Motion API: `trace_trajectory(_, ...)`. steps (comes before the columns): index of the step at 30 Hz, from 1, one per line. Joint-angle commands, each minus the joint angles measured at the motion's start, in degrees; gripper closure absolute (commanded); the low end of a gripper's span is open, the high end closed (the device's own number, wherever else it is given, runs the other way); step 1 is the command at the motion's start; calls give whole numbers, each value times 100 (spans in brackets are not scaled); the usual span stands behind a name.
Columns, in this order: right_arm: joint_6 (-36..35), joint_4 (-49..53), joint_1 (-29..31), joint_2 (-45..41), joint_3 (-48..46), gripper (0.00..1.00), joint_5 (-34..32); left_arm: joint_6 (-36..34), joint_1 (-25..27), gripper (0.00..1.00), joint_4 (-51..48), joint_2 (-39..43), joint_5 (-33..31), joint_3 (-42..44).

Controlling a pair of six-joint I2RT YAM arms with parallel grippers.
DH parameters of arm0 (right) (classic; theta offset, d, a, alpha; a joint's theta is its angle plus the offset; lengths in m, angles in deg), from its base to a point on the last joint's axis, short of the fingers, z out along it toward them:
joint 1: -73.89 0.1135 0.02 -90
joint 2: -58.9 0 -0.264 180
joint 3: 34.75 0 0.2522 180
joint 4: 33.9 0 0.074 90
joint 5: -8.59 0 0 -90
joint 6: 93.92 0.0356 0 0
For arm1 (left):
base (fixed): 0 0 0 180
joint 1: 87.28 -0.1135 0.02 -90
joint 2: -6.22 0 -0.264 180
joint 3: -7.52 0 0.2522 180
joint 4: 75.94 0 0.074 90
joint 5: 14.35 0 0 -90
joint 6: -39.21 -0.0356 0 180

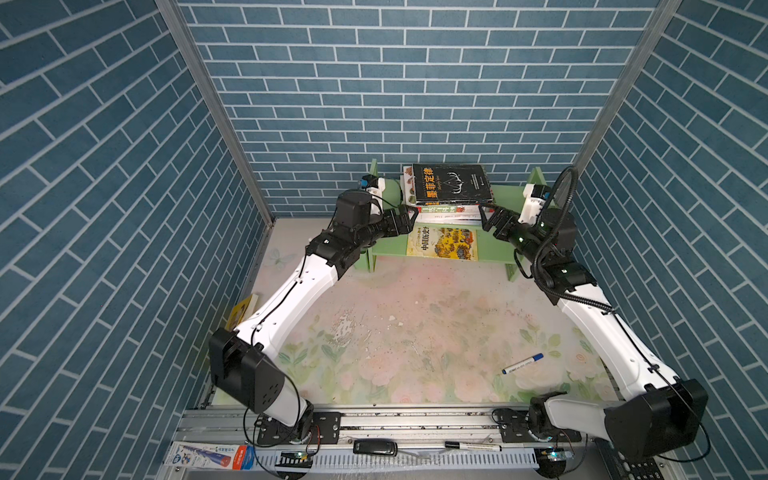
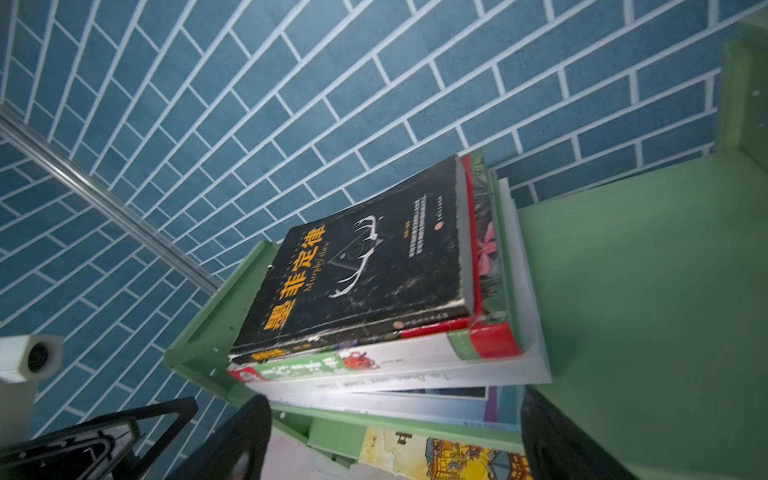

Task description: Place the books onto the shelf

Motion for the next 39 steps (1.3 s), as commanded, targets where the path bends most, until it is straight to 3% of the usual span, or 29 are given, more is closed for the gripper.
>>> trace_trajectory(1, 325, -163, -295, 112, 122, 2, 58, -99, -24, 1, 15, -254, -257, -397)
trace_trajectory(9, 940, -468, -737, 655, 498, 1, 1066, 987, -421, 0, 1008, -811, 604, -556)
trace_trajectory(19, 1194, -603, -815, 1055, 554, 1, 1164, 1918, -571, 0, 1940, -1134, 1298, -527)
trace_trajectory(39, 1445, -953, -749, 1257, 318, 1, 1924, 2228, -451, 0, 1708, -1105, 827, -480)
